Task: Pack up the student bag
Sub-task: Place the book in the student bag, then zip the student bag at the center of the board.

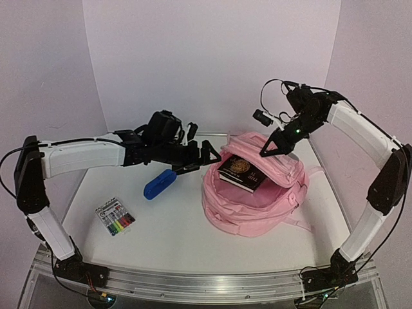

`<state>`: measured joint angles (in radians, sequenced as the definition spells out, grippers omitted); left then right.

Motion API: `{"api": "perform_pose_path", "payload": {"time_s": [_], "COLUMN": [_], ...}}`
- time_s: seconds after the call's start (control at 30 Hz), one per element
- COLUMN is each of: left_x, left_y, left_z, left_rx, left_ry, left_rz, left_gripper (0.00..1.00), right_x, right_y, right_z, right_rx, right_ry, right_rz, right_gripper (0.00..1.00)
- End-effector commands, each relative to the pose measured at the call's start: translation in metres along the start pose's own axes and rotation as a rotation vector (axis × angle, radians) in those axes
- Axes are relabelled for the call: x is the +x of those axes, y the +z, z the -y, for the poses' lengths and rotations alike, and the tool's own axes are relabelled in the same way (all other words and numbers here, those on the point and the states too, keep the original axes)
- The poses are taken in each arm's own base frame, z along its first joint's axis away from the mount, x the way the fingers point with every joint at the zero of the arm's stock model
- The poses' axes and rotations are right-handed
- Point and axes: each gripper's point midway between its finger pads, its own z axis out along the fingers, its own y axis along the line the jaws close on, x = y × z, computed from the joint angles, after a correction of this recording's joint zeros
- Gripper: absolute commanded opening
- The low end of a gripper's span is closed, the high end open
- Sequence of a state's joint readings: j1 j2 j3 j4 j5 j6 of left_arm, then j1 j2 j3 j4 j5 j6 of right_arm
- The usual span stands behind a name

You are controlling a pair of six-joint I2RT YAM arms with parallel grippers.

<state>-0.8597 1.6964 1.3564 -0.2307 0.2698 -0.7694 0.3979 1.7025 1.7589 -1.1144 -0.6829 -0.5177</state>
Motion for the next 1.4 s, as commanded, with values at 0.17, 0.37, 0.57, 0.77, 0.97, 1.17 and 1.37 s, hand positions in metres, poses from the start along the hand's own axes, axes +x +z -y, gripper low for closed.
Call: {"api": "perform_pose_path", "payload": {"time_s": [0.17,0.37,0.57,0.77,0.97,1.17,1.37], "left_x": [-0.016,-0.015,-0.021,-0.034,-0.02,-0.006,0.001], "left_y": [-0.031,0.003,0.04,0.07,0.101,0.129,0.145], "left_z": [-0.018,-0.014,-0.015,-0.018,-0.023,-0.015,-0.018], "left_rx": [0.024,0.146,0.21,0.187,0.196,0.237,0.232], "left_ry": [0.252,0.443,0.632,0.799,0.839,0.847,0.801], "left_rz": [-0.056,-0.153,-0.177,-0.192,-0.26,-0.283,-0.3], "left_gripper": [0.99,0.88,0.8,0.78,0.67,0.59,0.45], "right_x": [0.096,0.128,0.146,0.152,0.147,0.147,0.146], "right_y": [-0.005,-0.004,-0.004,-0.003,0.0,0.0,0.0], "right_z": [0.002,0.019,0.007,-0.011,-0.017,-0.022,-0.026], "right_rx": [0.079,0.118,0.077,0.037,0.024,0.008,-0.009], "right_ry": [-0.469,-0.637,-0.725,-0.714,-0.667,-0.672,-0.689], "right_rz": [-0.333,-0.475,-0.479,-0.423,-0.378,-0.358,-0.34], "right_gripper": [0.0,0.0,0.0,0.0,0.0,0.0,0.0]}}
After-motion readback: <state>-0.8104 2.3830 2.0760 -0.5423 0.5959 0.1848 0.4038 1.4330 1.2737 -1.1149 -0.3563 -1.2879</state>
